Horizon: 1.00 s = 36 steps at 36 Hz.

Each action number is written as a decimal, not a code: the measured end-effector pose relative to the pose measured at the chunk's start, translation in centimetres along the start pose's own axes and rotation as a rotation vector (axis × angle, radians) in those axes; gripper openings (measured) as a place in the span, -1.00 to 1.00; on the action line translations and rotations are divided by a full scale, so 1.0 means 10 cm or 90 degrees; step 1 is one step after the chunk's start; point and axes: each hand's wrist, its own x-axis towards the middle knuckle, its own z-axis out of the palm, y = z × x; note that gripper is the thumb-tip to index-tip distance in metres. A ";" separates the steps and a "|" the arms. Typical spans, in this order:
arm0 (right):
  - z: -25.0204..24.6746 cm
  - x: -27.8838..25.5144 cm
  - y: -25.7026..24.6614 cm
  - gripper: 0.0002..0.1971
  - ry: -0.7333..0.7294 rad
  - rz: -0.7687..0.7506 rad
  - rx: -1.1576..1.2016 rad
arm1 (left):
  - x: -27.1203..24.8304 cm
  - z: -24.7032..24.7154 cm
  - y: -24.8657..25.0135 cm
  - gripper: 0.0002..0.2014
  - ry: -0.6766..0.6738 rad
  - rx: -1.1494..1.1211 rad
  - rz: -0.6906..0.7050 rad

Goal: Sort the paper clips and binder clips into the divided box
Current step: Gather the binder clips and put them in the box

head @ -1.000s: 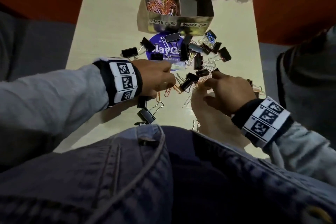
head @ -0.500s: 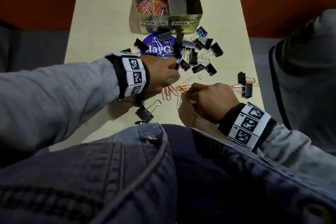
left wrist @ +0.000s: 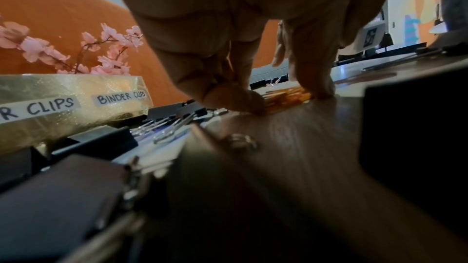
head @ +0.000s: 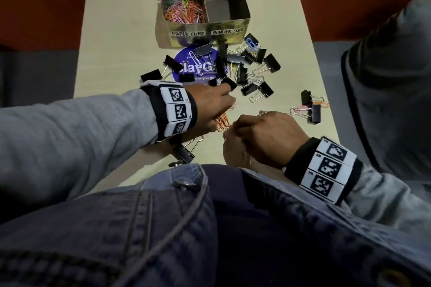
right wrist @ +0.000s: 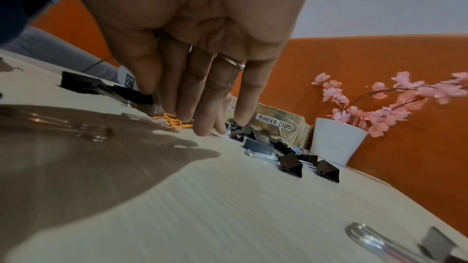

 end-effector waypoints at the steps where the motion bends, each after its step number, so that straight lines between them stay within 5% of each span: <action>1: 0.03 -0.03 0.00 -0.70 0.004 -0.012 0.004 | 0.00 0.00 -0.01 -0.33 -0.004 -0.005 0.000; 5: 0.08 -0.06 -0.07 -0.65 -0.057 -0.083 0.042 | -0.03 0.05 -0.04 -0.42 0.004 -0.041 0.017; 9: 0.11 -0.01 -0.03 -0.52 -0.140 -0.036 -0.006 | -0.02 0.05 -0.06 -0.52 0.016 -0.020 0.056; 14: 0.12 -0.01 0.00 -0.45 -0.121 -0.035 0.009 | -0.01 0.15 -0.07 -0.71 0.021 0.036 0.092; 17: 0.06 -0.07 0.10 -0.54 -0.039 -0.018 0.157 | 0.00 0.14 -0.04 -0.78 -0.009 0.052 0.060; 22: 0.01 -0.29 0.49 -0.69 0.190 0.263 0.212 | -0.03 0.12 0.04 -0.67 -0.036 0.071 -0.008; 26: 0.10 -0.49 0.85 -0.55 0.068 0.505 0.185 | -0.05 0.15 0.00 -0.75 -0.008 0.062 -0.042; 33: 0.35 -0.33 0.68 -0.36 -0.004 0.452 0.251 | -0.03 0.05 -0.09 -0.82 -0.013 0.002 -0.079; 36: 0.29 -0.15 0.55 -0.32 -0.014 0.416 0.241 | -0.02 0.03 -0.18 -0.66 -0.007 -0.066 -0.121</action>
